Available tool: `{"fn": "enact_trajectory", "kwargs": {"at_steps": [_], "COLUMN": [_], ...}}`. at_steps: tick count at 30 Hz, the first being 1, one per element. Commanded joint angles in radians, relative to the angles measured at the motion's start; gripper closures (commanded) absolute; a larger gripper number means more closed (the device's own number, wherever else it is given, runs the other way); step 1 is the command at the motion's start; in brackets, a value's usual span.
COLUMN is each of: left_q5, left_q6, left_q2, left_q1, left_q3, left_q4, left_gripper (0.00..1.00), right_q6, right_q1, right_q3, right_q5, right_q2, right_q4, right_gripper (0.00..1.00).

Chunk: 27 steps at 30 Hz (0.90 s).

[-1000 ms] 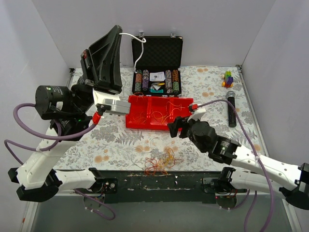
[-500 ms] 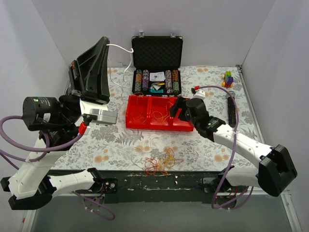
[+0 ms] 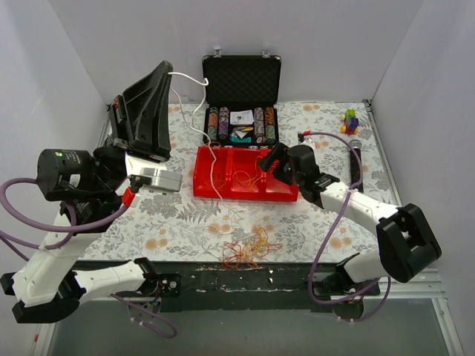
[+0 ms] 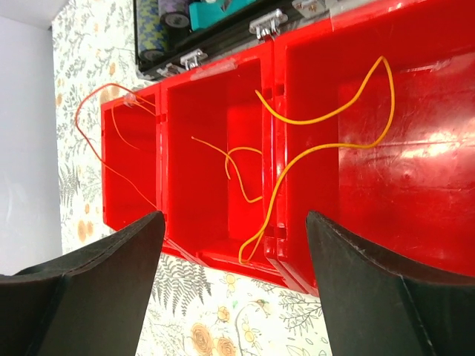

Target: Untangle the cables

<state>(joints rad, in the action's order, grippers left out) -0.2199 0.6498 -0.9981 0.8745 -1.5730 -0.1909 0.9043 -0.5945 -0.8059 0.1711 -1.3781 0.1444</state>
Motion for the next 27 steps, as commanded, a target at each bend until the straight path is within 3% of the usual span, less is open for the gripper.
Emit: {"fn": "enact_trajectory", "kwargs": {"at_steps": [1,11,20,27], "left_q5": [0.021,0.01,0.017,0.021], "left_q6": [-0.007,-0.007,-0.013,-0.013], "left_q2": [0.015,0.027,0.032,0.053], "left_q1": [0.003,0.003,0.003,0.003], "left_q3": [0.007,0.028,0.015,0.037], "left_q4": [0.004,0.007,0.027,0.05], "left_gripper": [1.0,1.0,1.0,1.0], "right_q6": [0.07,0.102,0.087,0.102], "right_q1": [0.004,0.005,0.025,0.035], "right_q3": [-0.013,-0.018,-0.053,-0.033], "right_q5": [-0.042,-0.005,0.013,0.033], "right_q2": [-0.038,-0.09,-0.202,-0.214], "right_q4": [0.058,0.046,0.089,0.173], "right_gripper": [0.15,0.17,0.3,0.34]}}
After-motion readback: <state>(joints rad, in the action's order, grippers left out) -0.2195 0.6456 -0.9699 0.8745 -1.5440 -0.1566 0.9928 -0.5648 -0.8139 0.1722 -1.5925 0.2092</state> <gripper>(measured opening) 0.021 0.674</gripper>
